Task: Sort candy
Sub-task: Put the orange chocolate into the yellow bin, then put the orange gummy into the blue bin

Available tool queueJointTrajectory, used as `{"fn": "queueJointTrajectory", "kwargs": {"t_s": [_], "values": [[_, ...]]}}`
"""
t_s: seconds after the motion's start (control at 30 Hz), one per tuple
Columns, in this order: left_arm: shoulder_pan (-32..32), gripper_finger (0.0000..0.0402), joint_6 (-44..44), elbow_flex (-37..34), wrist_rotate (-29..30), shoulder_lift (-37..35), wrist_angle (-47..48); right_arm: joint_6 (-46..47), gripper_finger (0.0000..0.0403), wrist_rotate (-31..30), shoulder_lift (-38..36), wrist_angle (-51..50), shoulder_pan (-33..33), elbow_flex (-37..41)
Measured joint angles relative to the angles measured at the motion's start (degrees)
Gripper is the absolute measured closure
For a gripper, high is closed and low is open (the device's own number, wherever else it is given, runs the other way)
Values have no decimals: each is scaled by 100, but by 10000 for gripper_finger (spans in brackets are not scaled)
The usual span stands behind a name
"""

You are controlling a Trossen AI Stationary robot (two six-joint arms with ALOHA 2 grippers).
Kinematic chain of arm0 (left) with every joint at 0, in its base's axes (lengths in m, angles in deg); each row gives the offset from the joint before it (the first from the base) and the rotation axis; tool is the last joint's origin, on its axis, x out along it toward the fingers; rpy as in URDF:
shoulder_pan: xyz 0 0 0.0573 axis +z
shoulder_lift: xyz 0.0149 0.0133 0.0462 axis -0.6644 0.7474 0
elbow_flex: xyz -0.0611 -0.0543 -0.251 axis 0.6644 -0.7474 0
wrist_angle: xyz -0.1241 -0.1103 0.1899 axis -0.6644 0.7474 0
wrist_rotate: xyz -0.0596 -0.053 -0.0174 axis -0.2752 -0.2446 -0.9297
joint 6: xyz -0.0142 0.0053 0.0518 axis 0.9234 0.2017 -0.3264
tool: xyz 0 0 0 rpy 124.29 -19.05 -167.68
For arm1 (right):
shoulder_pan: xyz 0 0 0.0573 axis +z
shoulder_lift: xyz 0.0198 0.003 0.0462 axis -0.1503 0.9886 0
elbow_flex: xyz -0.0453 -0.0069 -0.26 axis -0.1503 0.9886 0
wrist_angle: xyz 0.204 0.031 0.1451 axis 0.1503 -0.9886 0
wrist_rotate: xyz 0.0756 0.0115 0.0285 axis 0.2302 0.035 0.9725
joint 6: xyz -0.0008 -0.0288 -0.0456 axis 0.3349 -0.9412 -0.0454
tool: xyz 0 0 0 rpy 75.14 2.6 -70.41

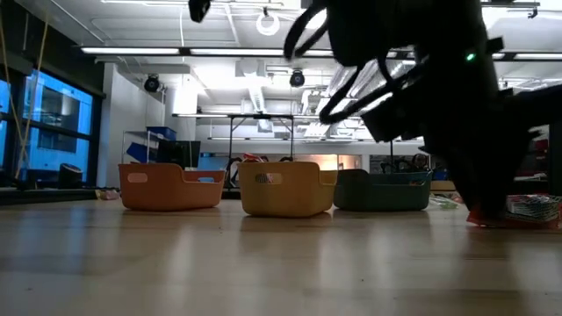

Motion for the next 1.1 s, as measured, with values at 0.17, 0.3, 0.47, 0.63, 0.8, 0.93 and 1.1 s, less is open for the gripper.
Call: {"fn": "queueJointTrajectory", "kwargs": {"t_s": [0.17,0.3,0.47,0.63,0.8,0.93,1.1], "values": [[0,204,0,0,0,-547,-91,61,390,-123,-142,-91,-161,-7],[0,204,2,0,67,-1101,-216,123,399,-448,-820,-488,-333,-303],[-4,204,-7,0,435,-1677,-369,104,401,-886,-1698,-146,-854,-893],[-2,204,-167,2,709,-1903,-453,-142,402,-639,-2071,1673,-1557,-988],[-2,204,-67,2,726,-1883,-424,-239,397,-286,-1779,2165,-2000,-986],[-4,204,87,2,718,-1820,-371,-496,370,-222,-1558,2191,-2161,-975],[-4,204,96,2,717,-1708,-354,-753,307,-186,-1558,2568,-2208,-975]]}}
